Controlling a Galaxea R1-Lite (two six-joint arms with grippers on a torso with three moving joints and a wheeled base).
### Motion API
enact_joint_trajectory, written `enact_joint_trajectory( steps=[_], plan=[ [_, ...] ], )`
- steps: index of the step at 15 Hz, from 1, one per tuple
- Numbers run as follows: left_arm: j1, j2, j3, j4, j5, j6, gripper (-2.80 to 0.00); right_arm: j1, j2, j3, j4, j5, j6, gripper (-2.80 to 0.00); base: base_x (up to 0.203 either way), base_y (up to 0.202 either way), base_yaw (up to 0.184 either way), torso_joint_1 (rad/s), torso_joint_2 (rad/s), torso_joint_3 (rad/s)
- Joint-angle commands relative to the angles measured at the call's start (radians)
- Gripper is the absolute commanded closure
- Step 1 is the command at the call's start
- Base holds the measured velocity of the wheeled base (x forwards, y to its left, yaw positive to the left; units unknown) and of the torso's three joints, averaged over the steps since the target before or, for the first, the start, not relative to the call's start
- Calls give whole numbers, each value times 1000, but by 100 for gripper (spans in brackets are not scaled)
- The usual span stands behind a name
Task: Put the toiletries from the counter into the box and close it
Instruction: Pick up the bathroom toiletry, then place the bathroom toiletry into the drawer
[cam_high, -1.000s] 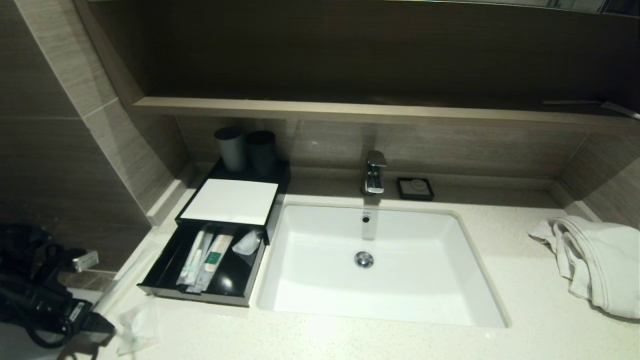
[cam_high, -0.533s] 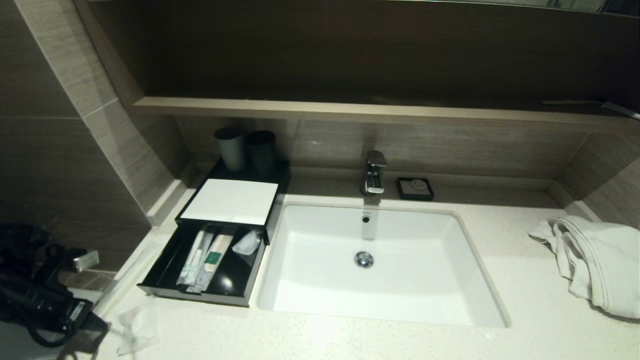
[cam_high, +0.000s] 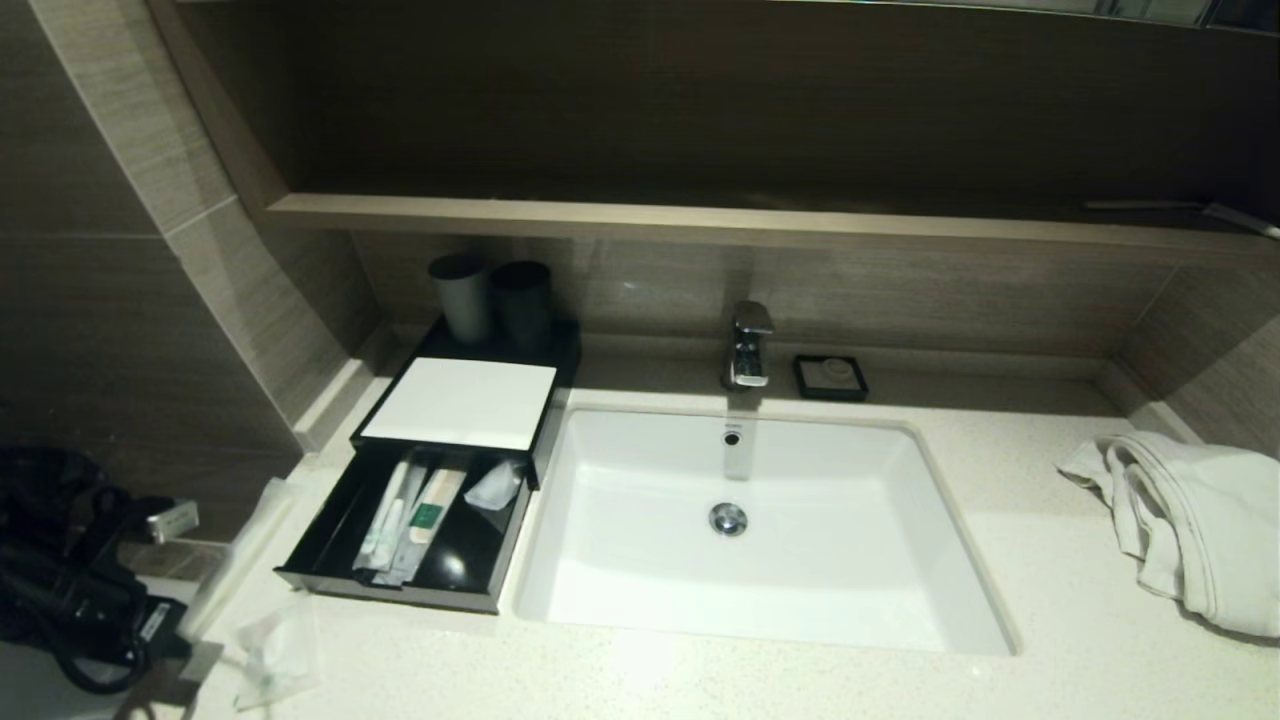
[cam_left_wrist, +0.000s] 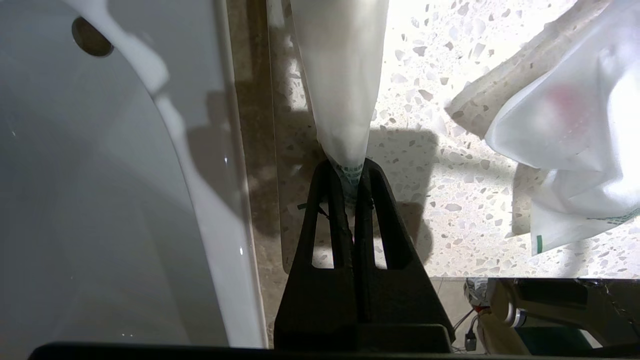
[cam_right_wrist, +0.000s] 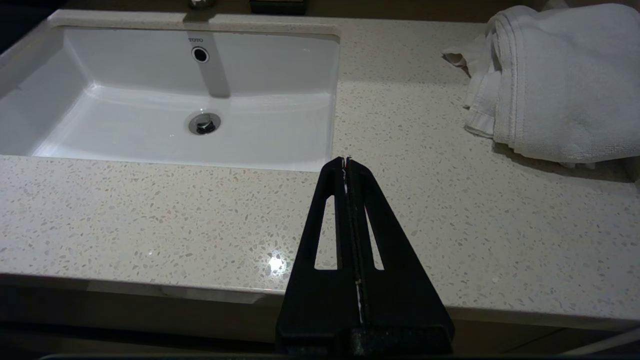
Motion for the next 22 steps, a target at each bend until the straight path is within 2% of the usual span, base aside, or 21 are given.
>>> enact_joint_trajectory(
  steps=[1,4,6,11,12,15,19,22],
  plan=[
    [1,-7,-1,1,-2,2,0,0,0,0,0,0,0,0,0,0,0,0,0,0],
    [1,-37,-7,3,-13,-3,0,0,0,0,0,0,0,0,0,0,0,0,0,0],
    [1,-93,-28,18,-56,-29,0,0,0,0,0,0,0,0,0,0,0,0,0,0],
    [-12,-195,-134,117,-70,-230,0,0,0,0,0,0,0,0,0,0,0,0,0,0],
    [-22,-203,-138,124,-73,-251,0,0,0,0,0,0,0,0,0,0,0,0,0,0],
    [-137,-278,-167,186,-80,-434,0,0,0,0,0,0,0,0,0,0,0,0,0,0],
    [-301,-286,-308,318,-79,-570,0,0,0,0,0,0,0,0,0,0,0,0,0,0],
    [-423,-248,-436,492,-78,-651,0,0,0,0,0,0,0,0,0,0,0,0,0,0]
  ],
)
